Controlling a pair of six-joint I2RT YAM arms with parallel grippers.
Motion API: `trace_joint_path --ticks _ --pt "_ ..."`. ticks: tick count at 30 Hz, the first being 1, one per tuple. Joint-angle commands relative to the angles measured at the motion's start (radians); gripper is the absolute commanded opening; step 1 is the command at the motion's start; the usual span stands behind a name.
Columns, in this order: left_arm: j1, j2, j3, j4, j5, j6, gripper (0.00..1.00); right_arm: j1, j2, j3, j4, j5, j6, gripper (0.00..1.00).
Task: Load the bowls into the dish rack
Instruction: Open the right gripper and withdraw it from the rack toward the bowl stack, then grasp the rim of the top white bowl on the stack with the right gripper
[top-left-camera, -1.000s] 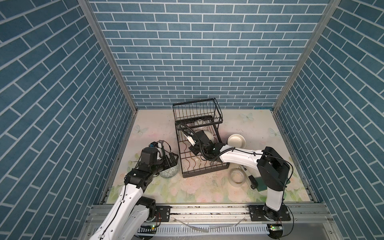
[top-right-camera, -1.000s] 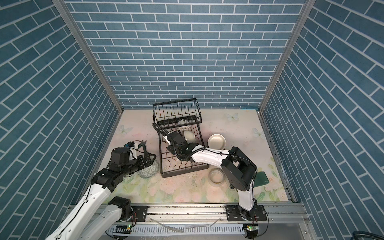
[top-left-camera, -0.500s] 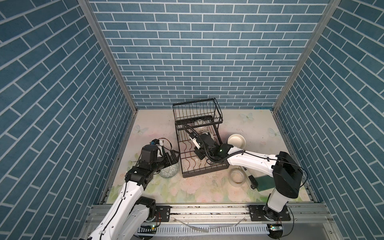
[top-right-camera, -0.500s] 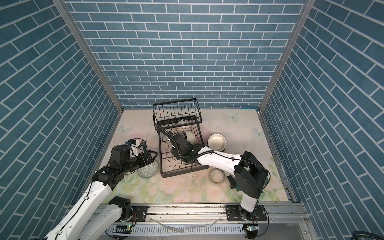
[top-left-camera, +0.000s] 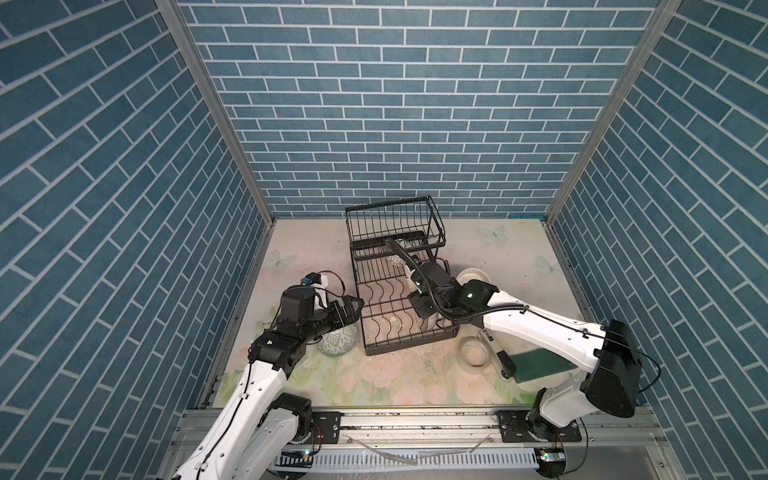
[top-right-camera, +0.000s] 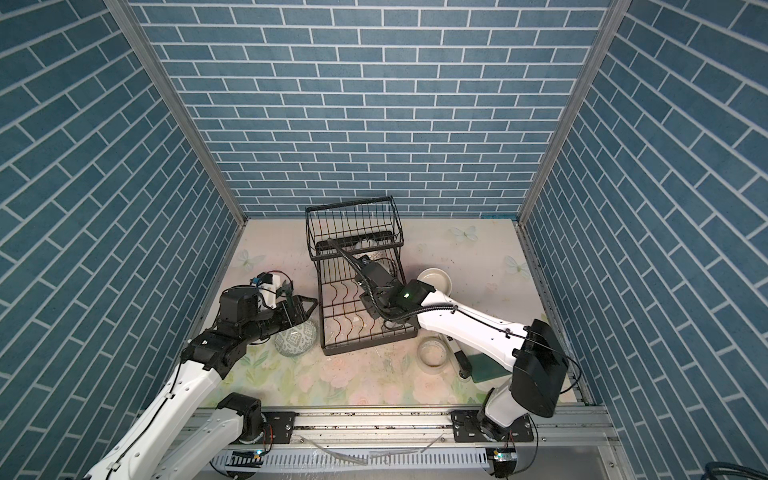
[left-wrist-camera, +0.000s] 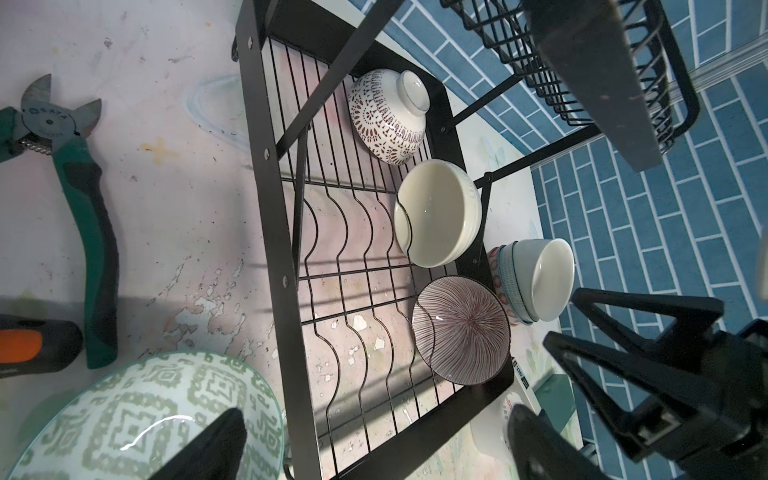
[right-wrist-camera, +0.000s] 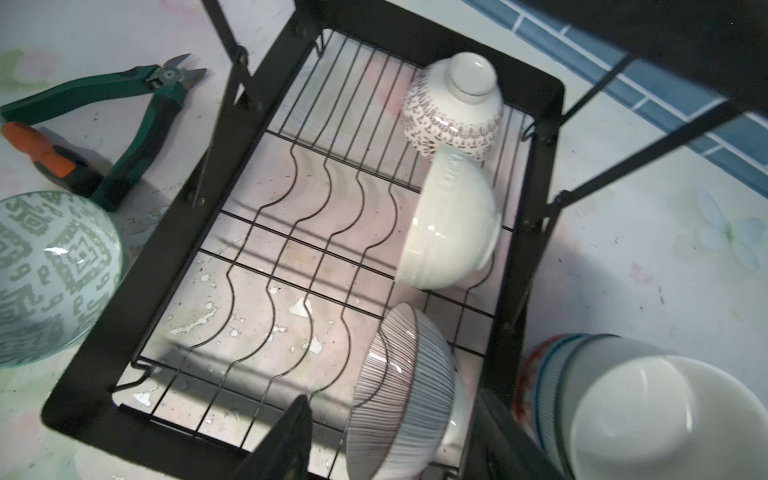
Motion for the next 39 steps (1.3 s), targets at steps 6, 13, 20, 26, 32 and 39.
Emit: trace_joint_path --ticks 6,13,20,26,32,39 --pt "-0.116 0.055 0.058 0.029 -0.065 0.008 1.0 -0.196 -0.215 -0.07 -0.139 0.037 0.173 0.69" --pt "-0.259 0.161 0.111 0.072 -0.149 0.006 1.0 -0.379 -0.239 -0.134 -0.174 -0.025 0.19 0.67" --pt "-0.351 0.255 0.143 0.112 -0.205 -0.002 1.0 -0.491 -0.163 -0.176 -0.142 -0.103 0.2 0.67" --pt "-0.371 0.297 0.137 0.134 -0.215 -0.011 1.0 -0.533 -0.12 -0.209 -0.083 -0.125 0.202 0.64" --pt "-0.37 0.3 0.121 0.13 -0.253 -0.013 1.0 -0.567 -0.083 -0.221 -0.031 -0.141 0.202 0.59" --pt "-0.369 0.278 0.104 0.12 -0.283 -0.018 1.0 -0.583 -0.039 -0.221 0.012 -0.145 0.206 0.5"
